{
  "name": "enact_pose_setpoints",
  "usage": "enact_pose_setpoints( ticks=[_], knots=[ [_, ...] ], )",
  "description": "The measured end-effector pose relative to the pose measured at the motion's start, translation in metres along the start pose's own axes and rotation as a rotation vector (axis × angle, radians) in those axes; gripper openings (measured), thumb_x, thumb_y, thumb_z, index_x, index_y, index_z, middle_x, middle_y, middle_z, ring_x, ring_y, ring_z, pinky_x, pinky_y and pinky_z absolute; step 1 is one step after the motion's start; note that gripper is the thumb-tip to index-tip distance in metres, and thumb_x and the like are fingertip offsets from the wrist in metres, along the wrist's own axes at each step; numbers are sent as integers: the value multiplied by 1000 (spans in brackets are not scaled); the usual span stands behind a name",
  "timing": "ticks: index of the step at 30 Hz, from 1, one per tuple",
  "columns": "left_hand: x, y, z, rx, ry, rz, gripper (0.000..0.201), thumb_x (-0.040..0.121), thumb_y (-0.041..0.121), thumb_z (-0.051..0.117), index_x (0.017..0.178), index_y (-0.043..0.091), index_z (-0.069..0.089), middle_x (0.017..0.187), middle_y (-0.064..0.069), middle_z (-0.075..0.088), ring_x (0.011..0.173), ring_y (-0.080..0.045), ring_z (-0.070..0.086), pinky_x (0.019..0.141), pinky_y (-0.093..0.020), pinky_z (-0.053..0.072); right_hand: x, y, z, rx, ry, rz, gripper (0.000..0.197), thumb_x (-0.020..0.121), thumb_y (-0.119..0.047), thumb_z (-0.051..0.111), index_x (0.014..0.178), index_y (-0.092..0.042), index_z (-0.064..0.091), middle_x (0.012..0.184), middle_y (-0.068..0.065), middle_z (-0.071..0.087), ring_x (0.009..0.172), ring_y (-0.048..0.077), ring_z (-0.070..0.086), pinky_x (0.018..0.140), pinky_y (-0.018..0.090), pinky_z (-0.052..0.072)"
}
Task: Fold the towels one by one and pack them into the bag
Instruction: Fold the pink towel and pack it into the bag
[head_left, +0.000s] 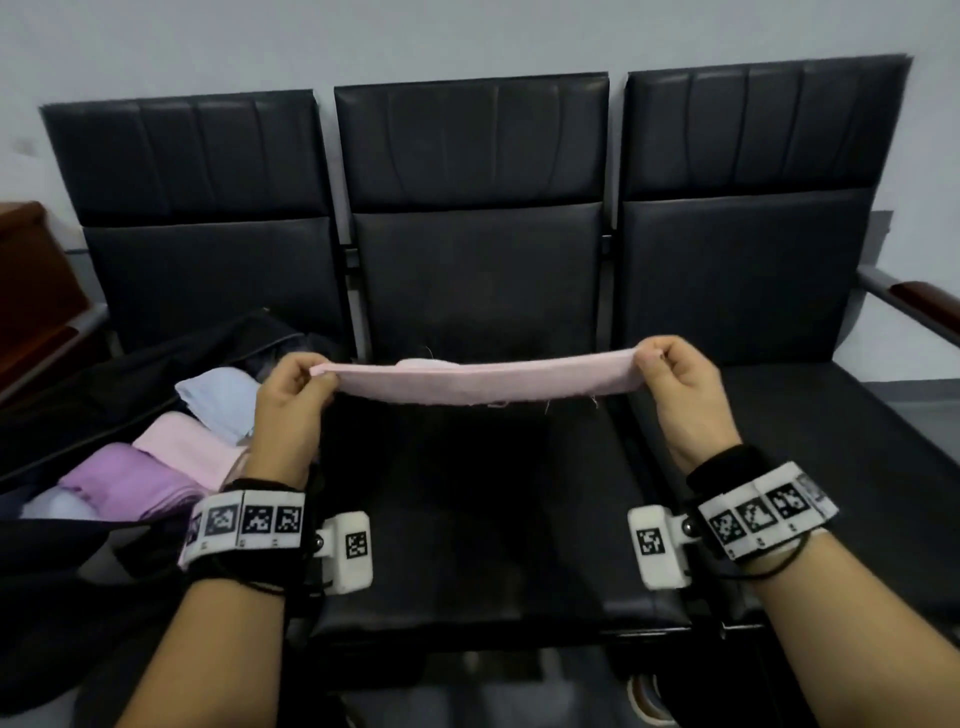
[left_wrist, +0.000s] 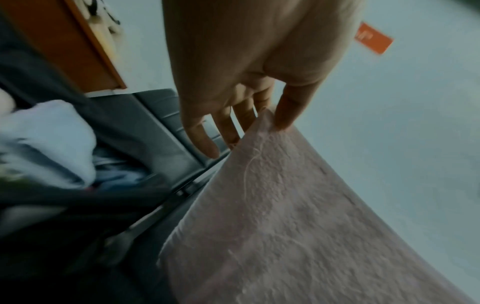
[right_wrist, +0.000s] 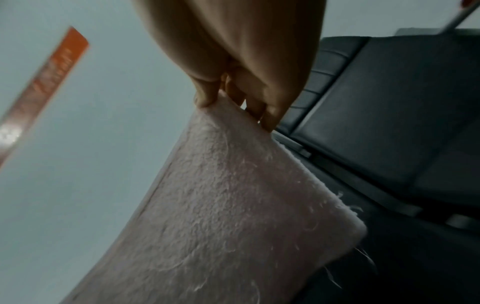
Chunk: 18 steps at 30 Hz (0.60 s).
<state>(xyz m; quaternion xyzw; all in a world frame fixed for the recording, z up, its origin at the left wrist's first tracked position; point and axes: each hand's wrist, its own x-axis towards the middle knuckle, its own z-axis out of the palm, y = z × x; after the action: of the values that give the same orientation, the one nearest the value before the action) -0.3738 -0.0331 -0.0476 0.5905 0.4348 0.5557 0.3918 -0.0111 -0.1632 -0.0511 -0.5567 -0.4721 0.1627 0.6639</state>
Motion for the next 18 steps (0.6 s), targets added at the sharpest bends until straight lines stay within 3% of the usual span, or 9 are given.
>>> enact_pose_setpoints(
  ticks=[3, 6, 8, 12, 15, 18],
  knots=[
    [-27, -44, -6, 112, -84, -223, 27, 89, 3, 55, 69, 21, 61, 67, -4, 52, 68, -17, 46, 57, -27, 35, -40, 43, -3, -21, -25, 186, 28, 98, -10, 53, 79, -25, 66, 71, -15, 65, 70, -2, 56, 67, 16, 45],
    [-52, -72, -11, 184, -194, -369, 31, 87, -11, 49, 65, 9, 58, 72, -14, 50, 77, -24, 45, 72, -35, 38, -72, 72, -10, -66, -71, 362, 22, 97, -6, 55, 82, -13, 68, 73, -10, 69, 74, 9, 60, 72, 28, 47],
    [-65, -80, -17, 188, -256, -461, 27, 84, -13, 47, 65, 3, 57, 71, -15, 48, 78, -26, 45, 68, -34, 39, -87, 81, -17, -61, -97, 442, 20, 98, -8, 56, 82, -7, 68, 75, -6, 71, 77, 17, 60, 70, 33, 47],
    [-78, -84, -27, 200, -334, -524, 12, 77, -4, 55, 68, 1, 61, 70, -15, 48, 73, -25, 45, 64, -32, 36, -99, 83, -28, -35, -92, 508, 22, 95, -12, 61, 75, -13, 70, 75, 1, 71, 70, 16, 59, 62, 32, 46],
    [-75, -89, -23, 207, -305, -543, 17, 82, -9, 52, 72, 0, 61, 72, -16, 49, 73, -25, 47, 68, -35, 38, -93, 84, -27, -70, -47, 495, 19, 92, -13, 66, 74, -13, 71, 74, 2, 73, 67, 13, 61, 59, 29, 49],
    [-69, -99, -14, 230, -279, -533, 19, 84, -8, 54, 71, 3, 62, 71, -14, 53, 73, -23, 49, 73, -38, 40, -86, 92, -22, -113, 7, 465, 16, 91, -12, 67, 75, -13, 71, 71, -2, 73, 62, 7, 62, 53, 19, 49]
  ],
)
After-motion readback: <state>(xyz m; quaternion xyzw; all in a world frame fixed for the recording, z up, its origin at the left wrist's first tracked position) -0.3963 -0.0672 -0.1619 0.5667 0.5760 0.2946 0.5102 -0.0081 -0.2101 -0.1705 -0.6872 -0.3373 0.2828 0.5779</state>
